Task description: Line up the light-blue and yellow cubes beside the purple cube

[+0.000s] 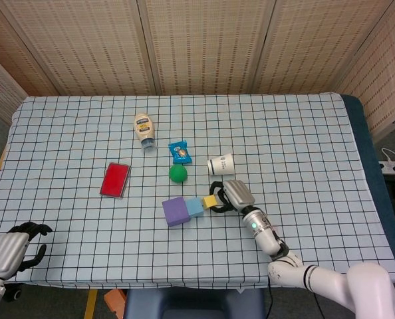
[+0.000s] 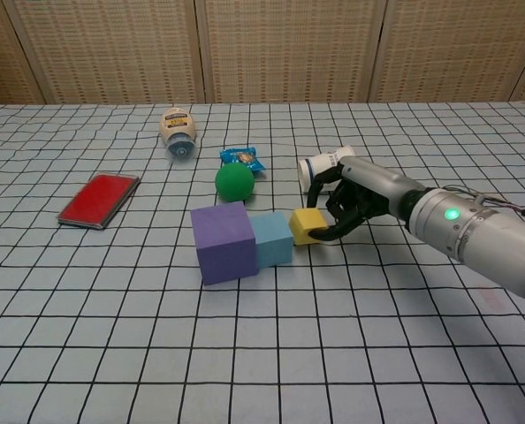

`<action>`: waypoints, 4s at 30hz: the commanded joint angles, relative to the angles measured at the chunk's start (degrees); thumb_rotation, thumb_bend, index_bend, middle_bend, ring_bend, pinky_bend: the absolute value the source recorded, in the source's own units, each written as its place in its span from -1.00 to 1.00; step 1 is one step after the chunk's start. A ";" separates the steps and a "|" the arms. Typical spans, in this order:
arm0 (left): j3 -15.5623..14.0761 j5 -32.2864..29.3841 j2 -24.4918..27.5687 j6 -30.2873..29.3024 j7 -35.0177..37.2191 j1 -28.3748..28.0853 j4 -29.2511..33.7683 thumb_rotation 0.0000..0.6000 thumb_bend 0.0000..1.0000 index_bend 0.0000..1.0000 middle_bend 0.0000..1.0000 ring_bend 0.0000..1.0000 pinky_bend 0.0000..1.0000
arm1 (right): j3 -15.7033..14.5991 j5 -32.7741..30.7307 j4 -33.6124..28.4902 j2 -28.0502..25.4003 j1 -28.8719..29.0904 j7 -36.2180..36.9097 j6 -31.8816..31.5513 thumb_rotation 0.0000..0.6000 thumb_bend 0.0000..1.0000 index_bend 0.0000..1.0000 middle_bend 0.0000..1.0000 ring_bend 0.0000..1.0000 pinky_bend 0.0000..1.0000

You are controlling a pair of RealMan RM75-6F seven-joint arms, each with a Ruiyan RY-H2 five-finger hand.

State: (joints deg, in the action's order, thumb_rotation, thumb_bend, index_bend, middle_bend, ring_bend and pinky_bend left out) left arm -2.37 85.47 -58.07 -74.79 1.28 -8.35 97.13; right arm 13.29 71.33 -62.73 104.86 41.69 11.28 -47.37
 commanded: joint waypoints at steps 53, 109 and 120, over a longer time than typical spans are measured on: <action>-0.24 0.38 0.21 0.21 0.34 -0.10 0.27 1.00 -0.02 -0.27 -0.24 -0.51 -0.39 | -1.00 2.54 -1.72 -2.15 -0.31 3.01 -1.15 1.00 -0.70 -0.40 0.75 0.84 1.00; -0.38 0.63 0.67 -0.07 0.54 0.02 0.58 1.00 -0.02 -0.27 -0.22 -0.51 -0.39 | -6.03 2.18 -17.14 -13.25 -6.99 -17.42 -15.11 1.00 0.01 -0.23 0.65 0.51 0.94; 0.16 -0.95 0.30 0.19 -0.71 0.03 0.47 1.00 -0.02 -0.27 -0.21 -0.51 -0.39 | -12.09 3.87 -29.58 -26.01 -21.29 -35.53 -35.02 1.00 -0.64 -0.51 -0.41 -0.66 -0.04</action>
State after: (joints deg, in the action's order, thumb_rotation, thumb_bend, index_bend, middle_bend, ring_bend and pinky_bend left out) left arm -2.25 84.60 -57.73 -74.61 0.67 -8.32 97.59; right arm 3.06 74.46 -90.25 81.66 23.67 -21.73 -79.30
